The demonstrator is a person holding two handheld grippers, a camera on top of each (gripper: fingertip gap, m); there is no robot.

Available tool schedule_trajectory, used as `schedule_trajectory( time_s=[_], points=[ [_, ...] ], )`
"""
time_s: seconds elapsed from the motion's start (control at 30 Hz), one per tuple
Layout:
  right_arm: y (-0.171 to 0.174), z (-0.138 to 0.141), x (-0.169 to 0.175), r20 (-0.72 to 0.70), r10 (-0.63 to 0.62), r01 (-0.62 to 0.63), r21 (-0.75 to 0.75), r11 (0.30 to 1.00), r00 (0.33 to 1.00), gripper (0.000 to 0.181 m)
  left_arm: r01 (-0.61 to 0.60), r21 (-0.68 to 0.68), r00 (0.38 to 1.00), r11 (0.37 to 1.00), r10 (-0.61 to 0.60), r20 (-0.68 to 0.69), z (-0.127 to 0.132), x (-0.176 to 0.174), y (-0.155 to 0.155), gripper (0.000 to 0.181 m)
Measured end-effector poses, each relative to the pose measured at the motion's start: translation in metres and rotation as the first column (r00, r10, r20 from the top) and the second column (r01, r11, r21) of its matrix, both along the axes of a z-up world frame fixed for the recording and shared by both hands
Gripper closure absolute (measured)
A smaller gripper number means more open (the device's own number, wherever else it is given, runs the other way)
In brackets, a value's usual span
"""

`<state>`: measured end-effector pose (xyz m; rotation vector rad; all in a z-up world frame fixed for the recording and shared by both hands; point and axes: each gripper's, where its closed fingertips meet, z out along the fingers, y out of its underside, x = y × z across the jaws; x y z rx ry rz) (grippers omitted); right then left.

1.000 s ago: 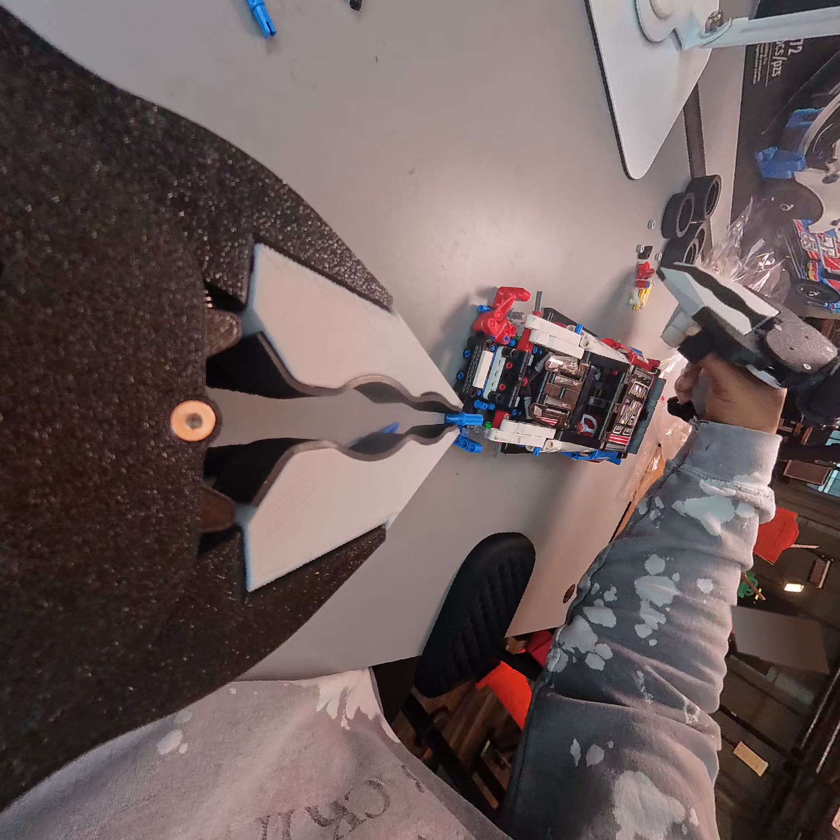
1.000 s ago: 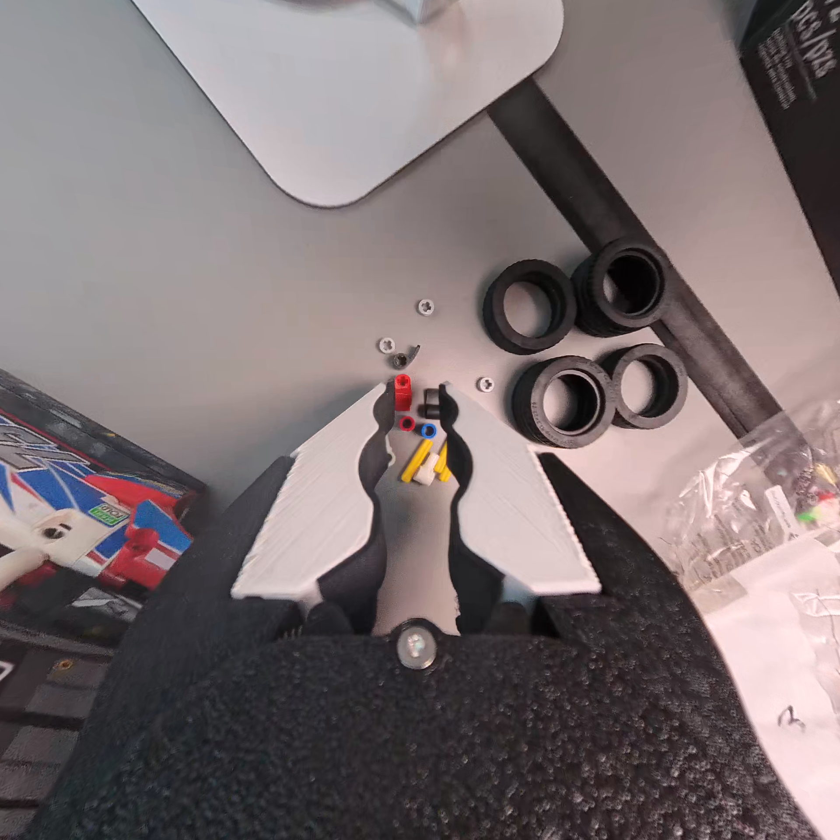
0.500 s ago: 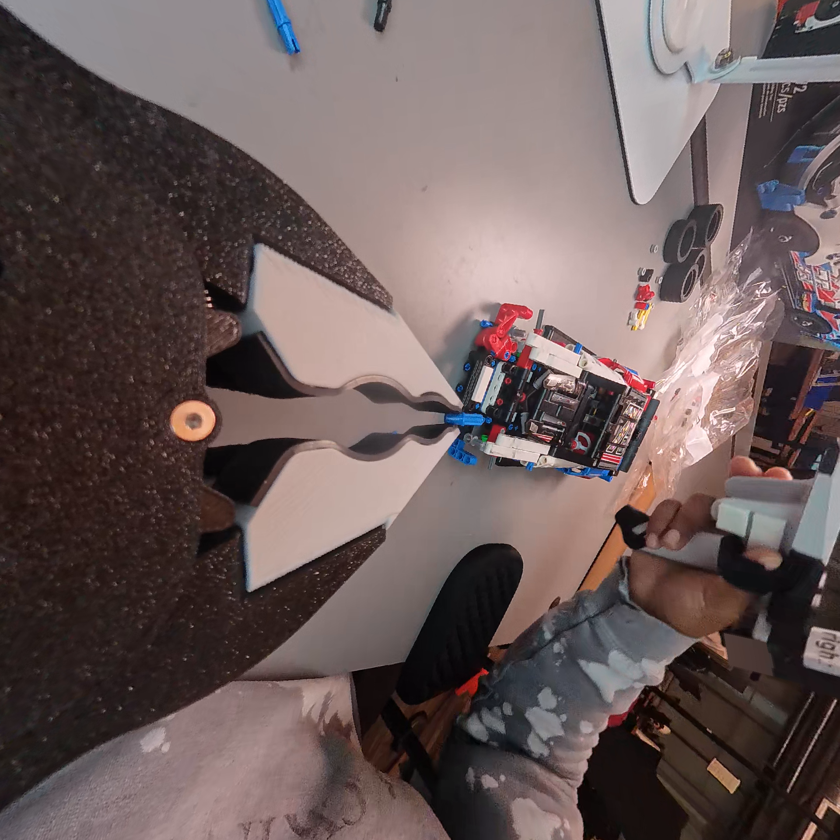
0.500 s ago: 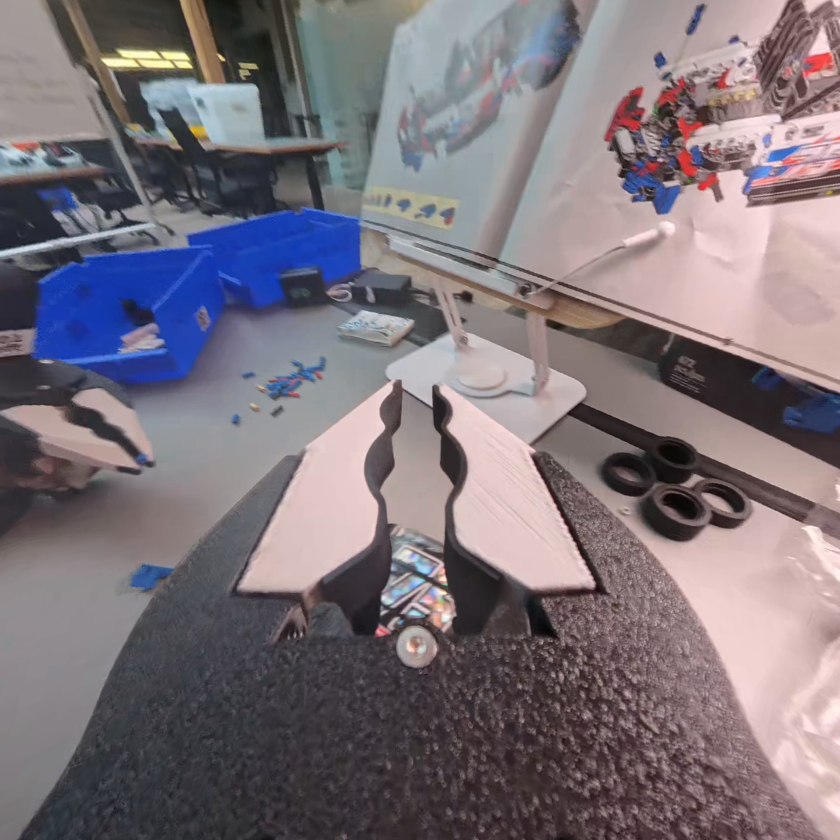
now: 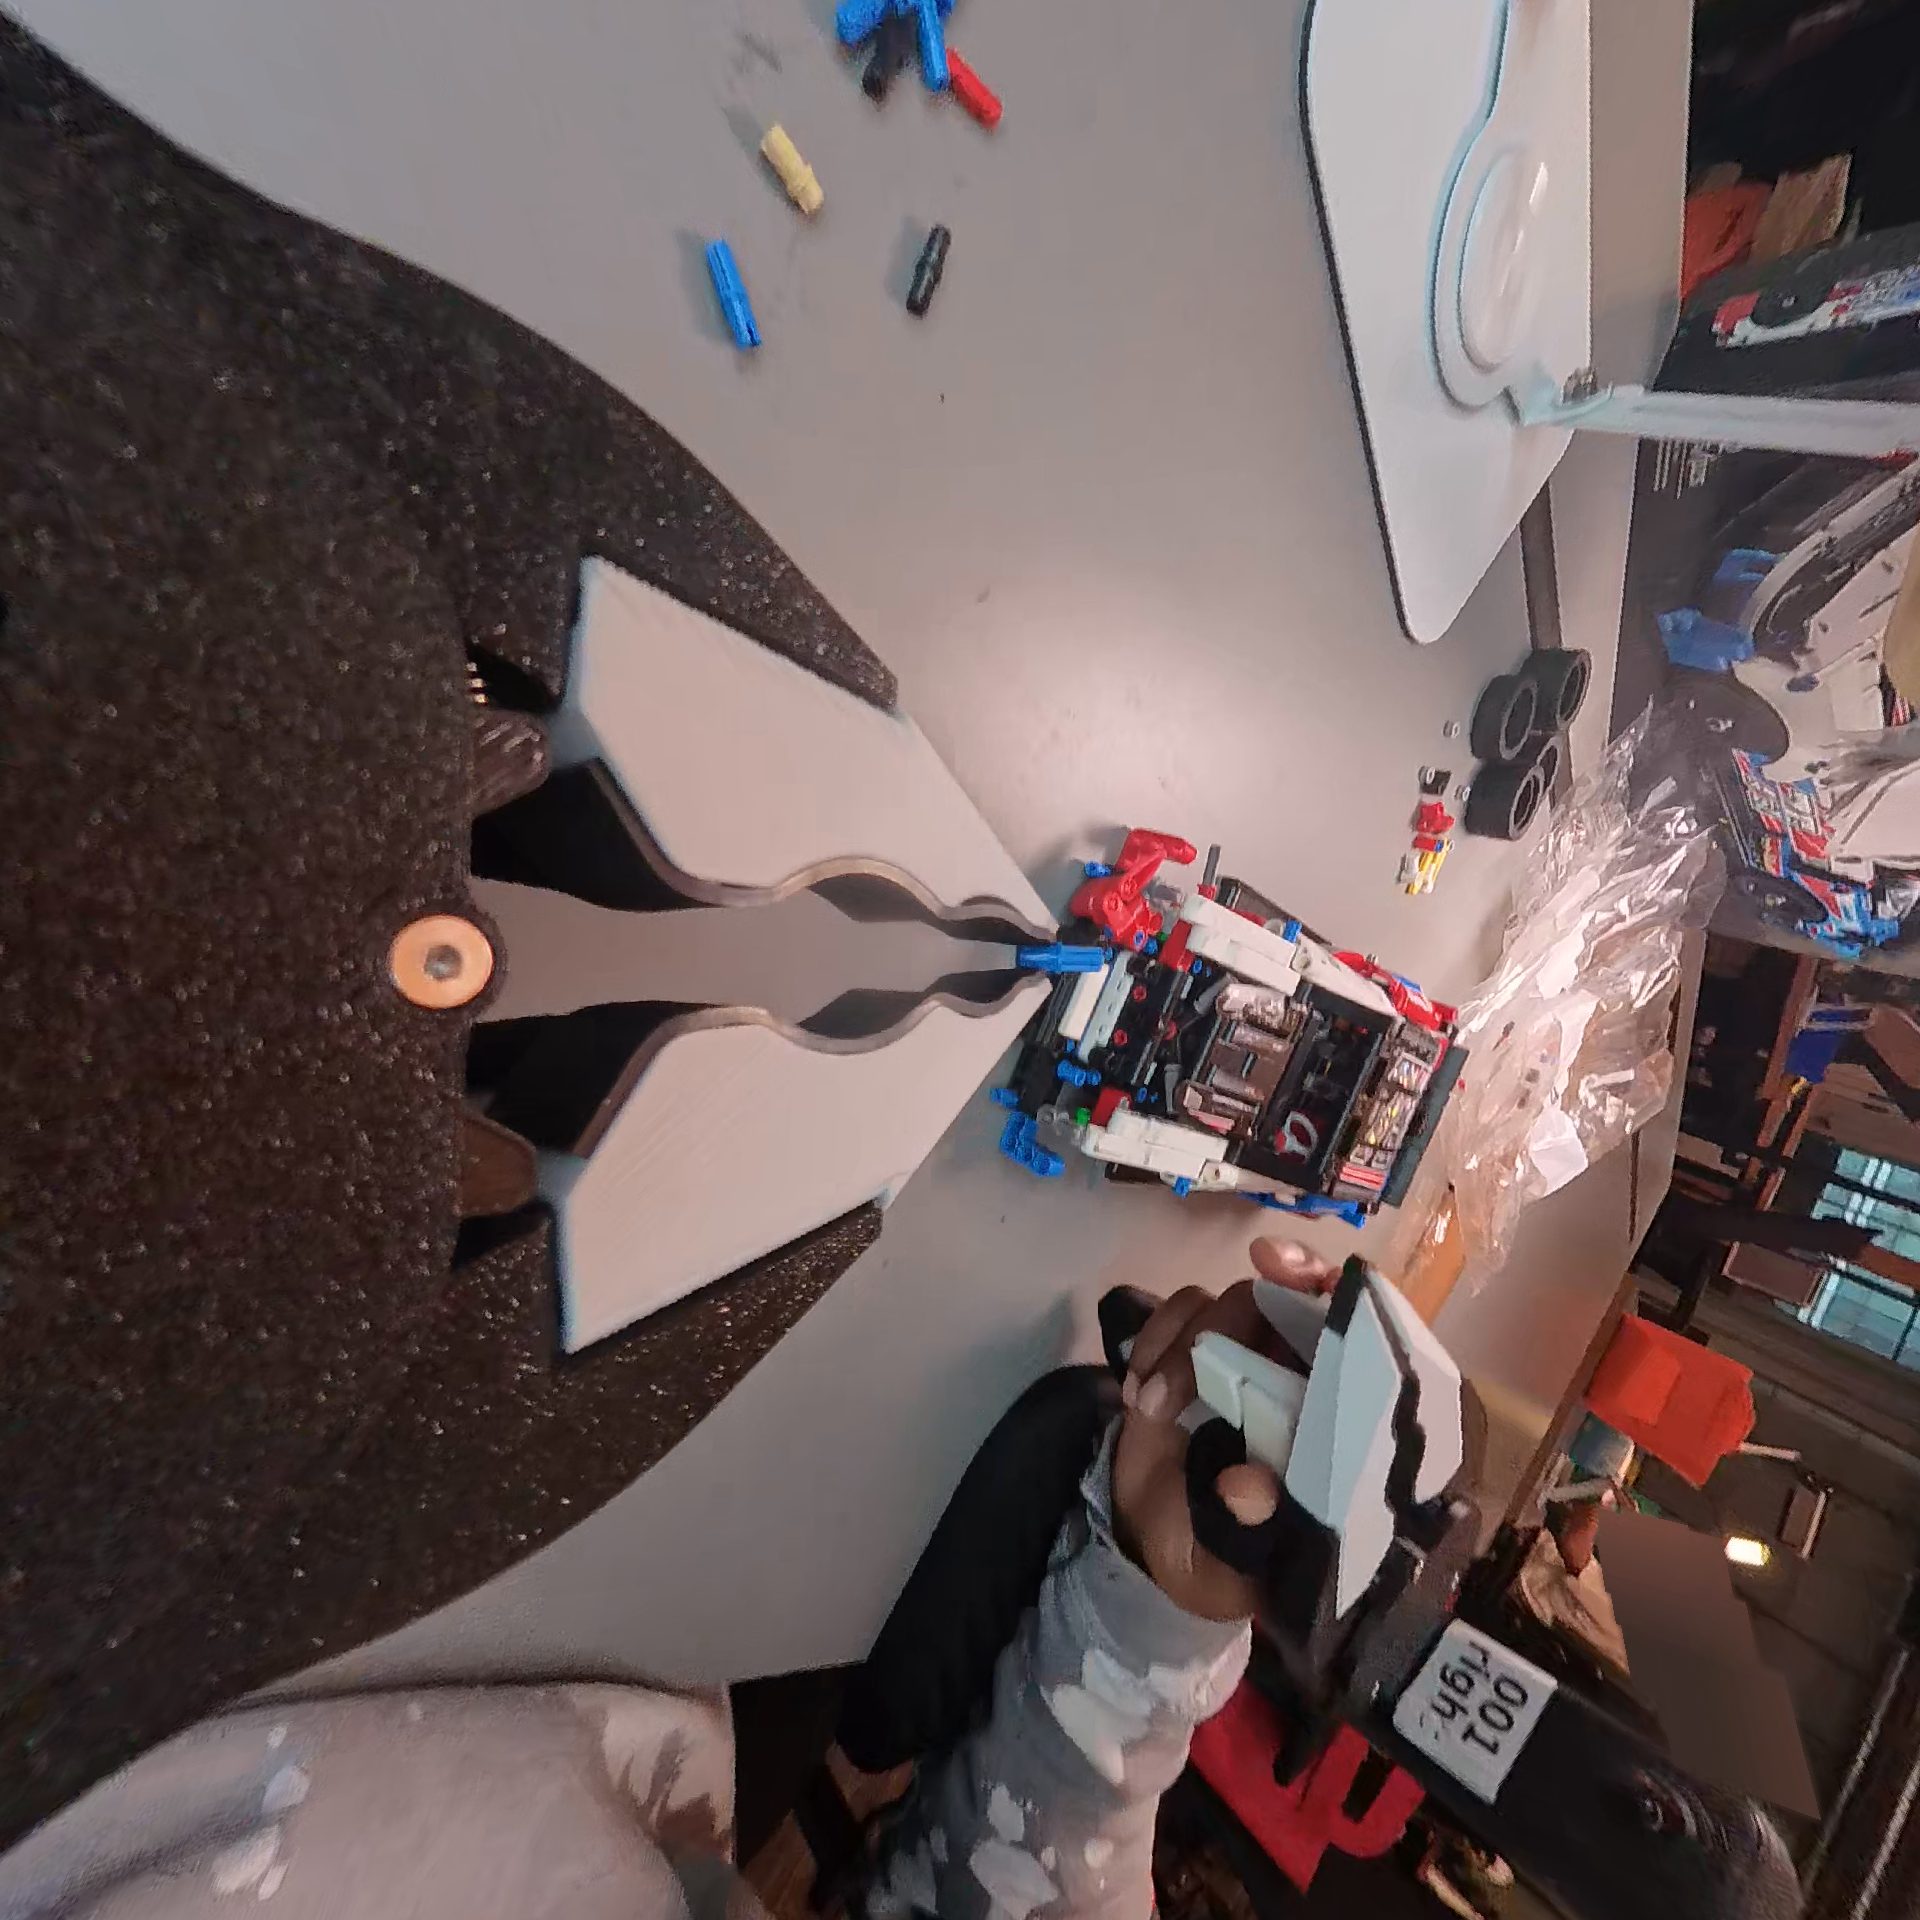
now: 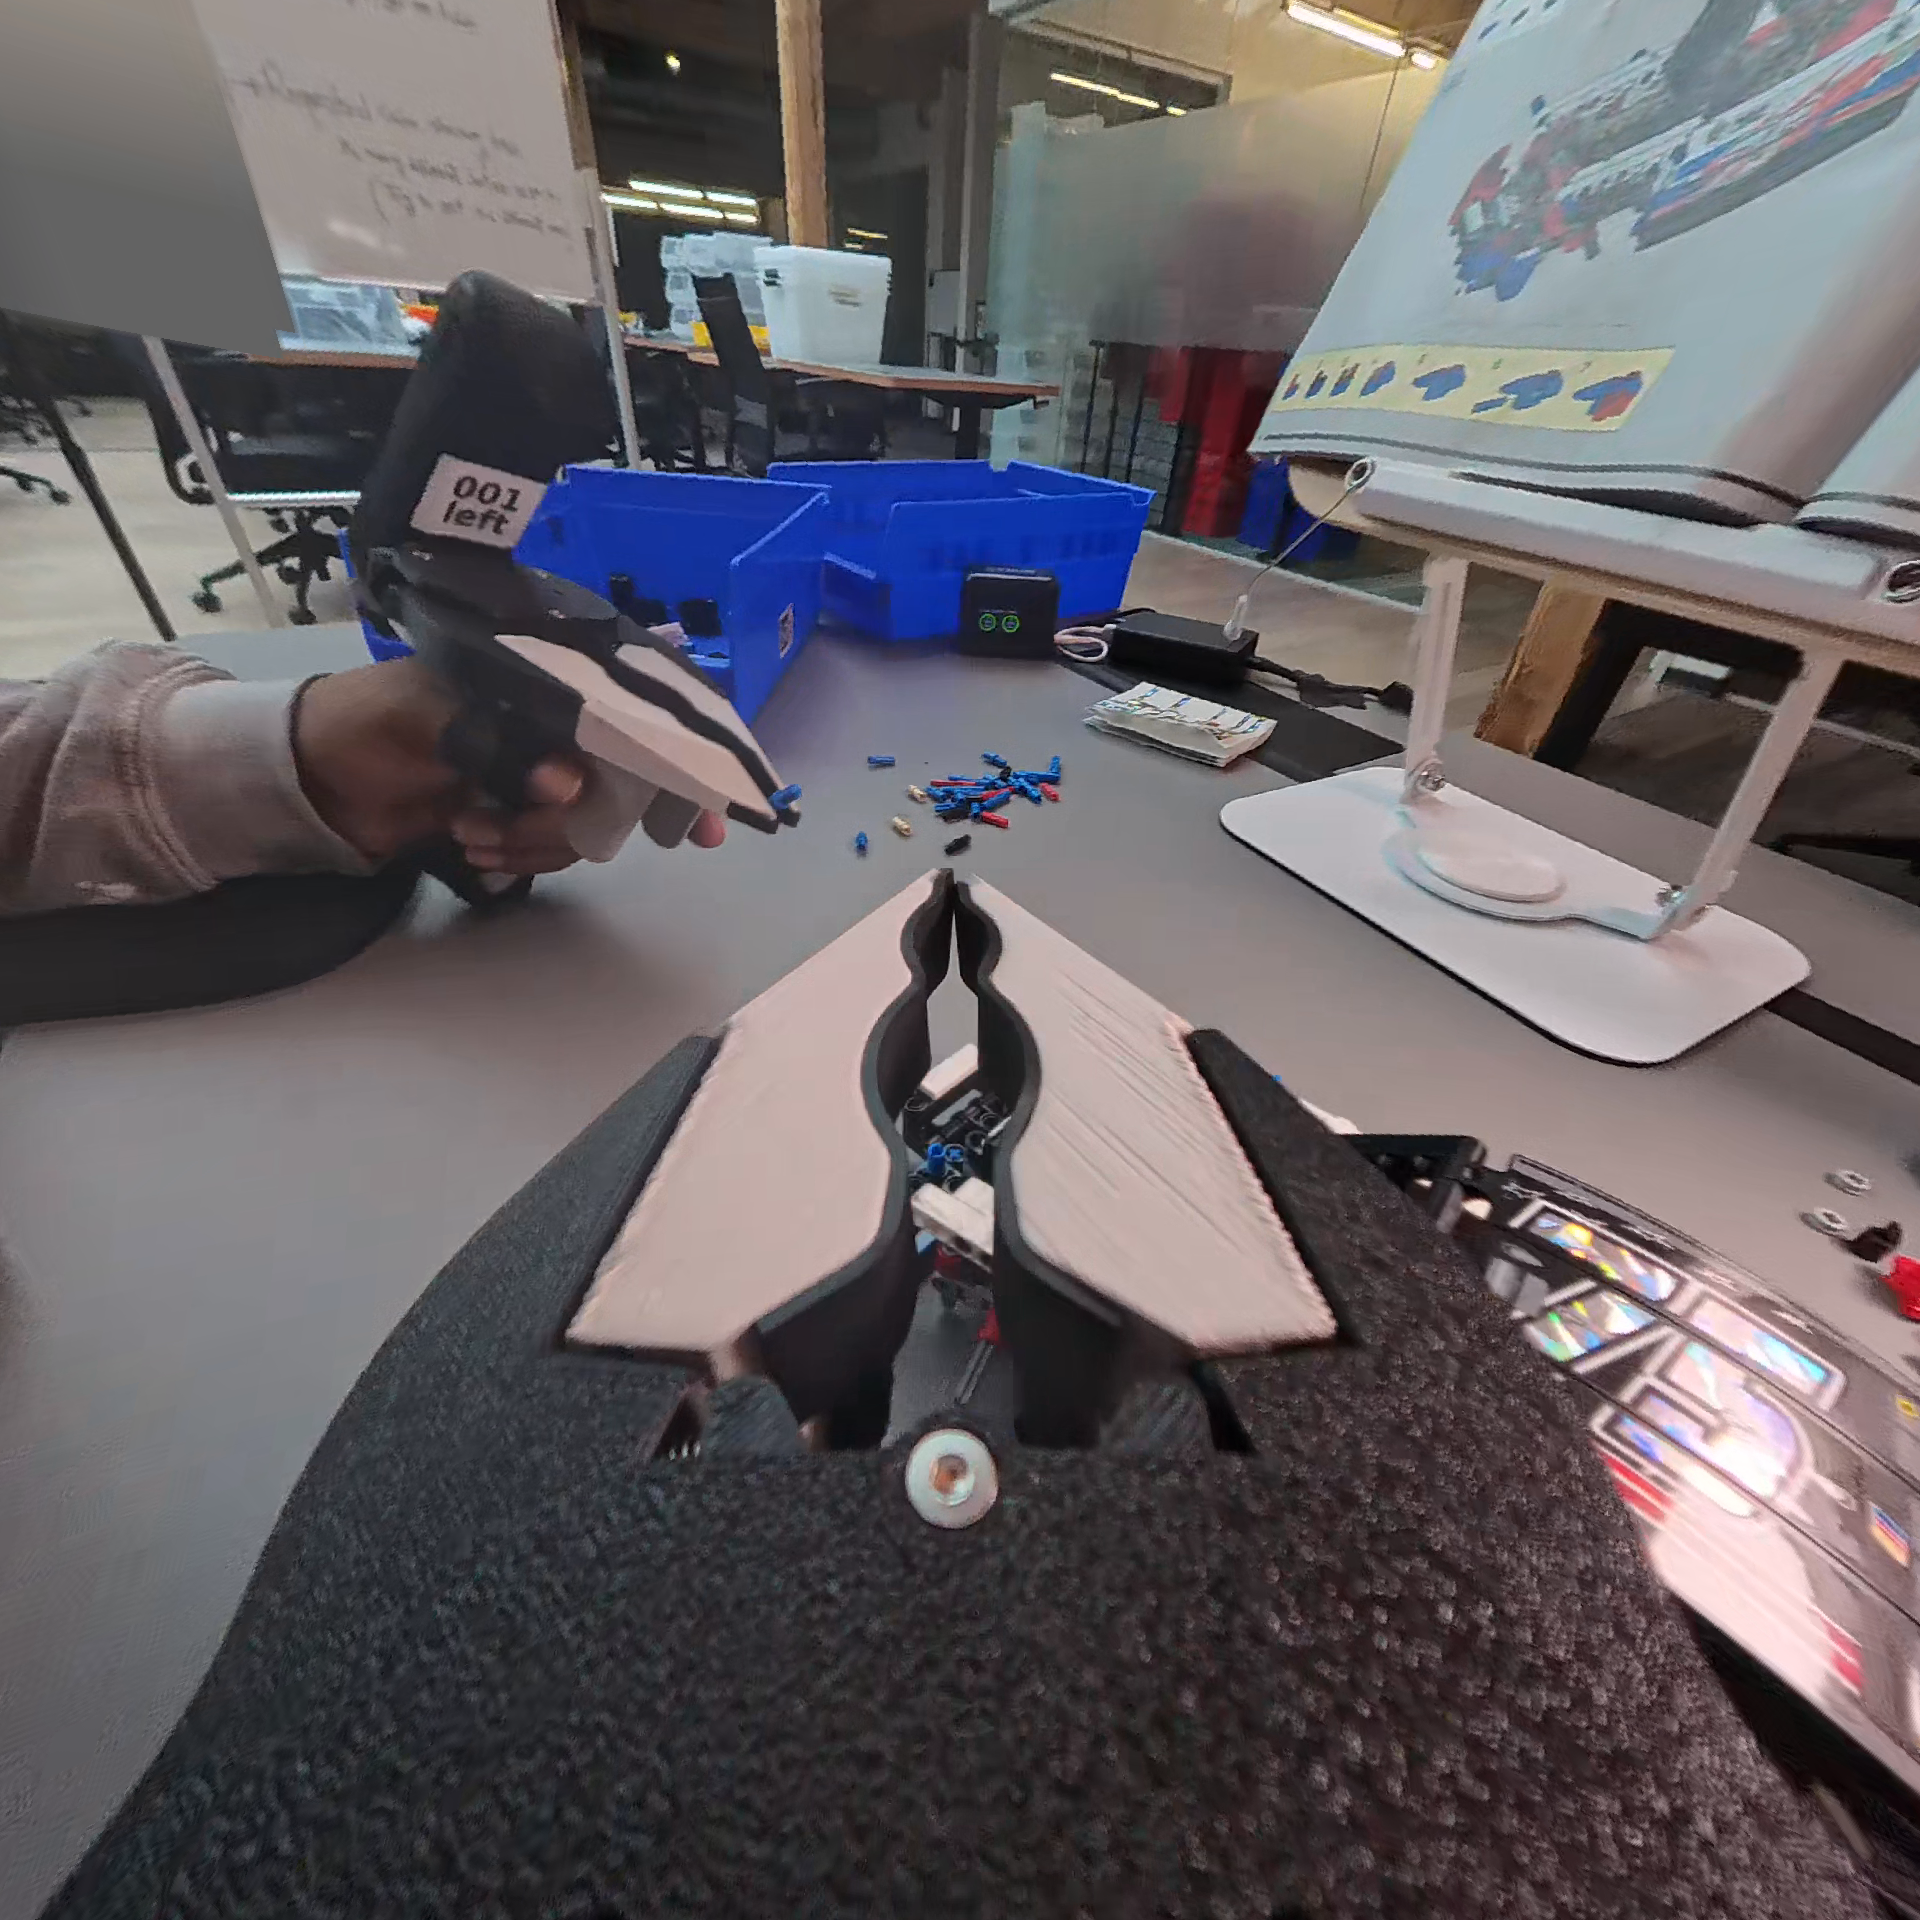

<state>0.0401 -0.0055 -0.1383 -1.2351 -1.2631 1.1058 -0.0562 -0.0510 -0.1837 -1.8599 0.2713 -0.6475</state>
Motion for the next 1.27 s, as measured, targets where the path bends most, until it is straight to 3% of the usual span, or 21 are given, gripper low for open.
schedule_trajectory(
  time_s=[0.2, 0.4, 0.63, 0.8, 0.93, 1.03, 1.17, 1.27],
  points=[
    [-0.003, -0.009, -0.004, 0.041, 0.013, -0.013, 0.003, 1.000, 0.999, 0.181, -0.168, -0.034, 0.970, 0.985, 0.160, -0.182, -0.009, -0.054, 0.013, 0.179],
    [0.005, -0.013, -0.001, 0.059, -0.008, 0.011, -0.038, 0.999, 0.998, 0.181, -0.353, -0.136, 0.829, 0.926, 0.243, -0.504, -0.045, -0.125, 0.035, 0.179],
    [0.010, -0.015, 0.005, 0.073, -0.027, 0.029, -0.024, 0.999, 0.997, 0.181, -0.436, -0.152, 0.727, 0.887, 0.247, -0.641, -0.063, -0.151, 0.052, 0.179],
    [0.011, -0.016, 0.006, 0.079, -0.024, 0.026, -0.021, 0.999, 0.997, 0.181, -0.452, -0.165, 0.713, 0.877, 0.244, -0.657, -0.069, -0.156, 0.053, 0.176],
    [0.012, -0.018, 0.006, 0.086, -0.022, 0.025, -0.025, 0.999, 0.996, 0.181, -0.463, -0.169, 0.724, 0.870, 0.262, -0.638, -0.070, -0.158, 0.055, 0.162],
    [0.013, -0.018, 0.006, 0.083, -0.031, 0.033, -0.023, 0.999, 0.996, 0.181, -0.456, -0.100, 0.744, 0.884, 0.317, -0.589, -0.053, -0.153, 0.059, 0.158],
    [0.016, -0.020, 0.006, 0.090, -0.044, 0.046, -0.025, 0.999, 0.995, 0.181, -0.309, 0.014, 0.883, 0.951, 0.293, -0.367, -0.008, -0.108, 0.057, 0.153],
    [0.018, -0.020, 0.006, 0.089, -0.057, 0.060, -0.026, 0.998, 0.994, 0.181, -0.102, 0.019, 0.973, 0.995, 0.103, -0.205, 0.013, -0.056, 0.037, 0.152]
  ],
)
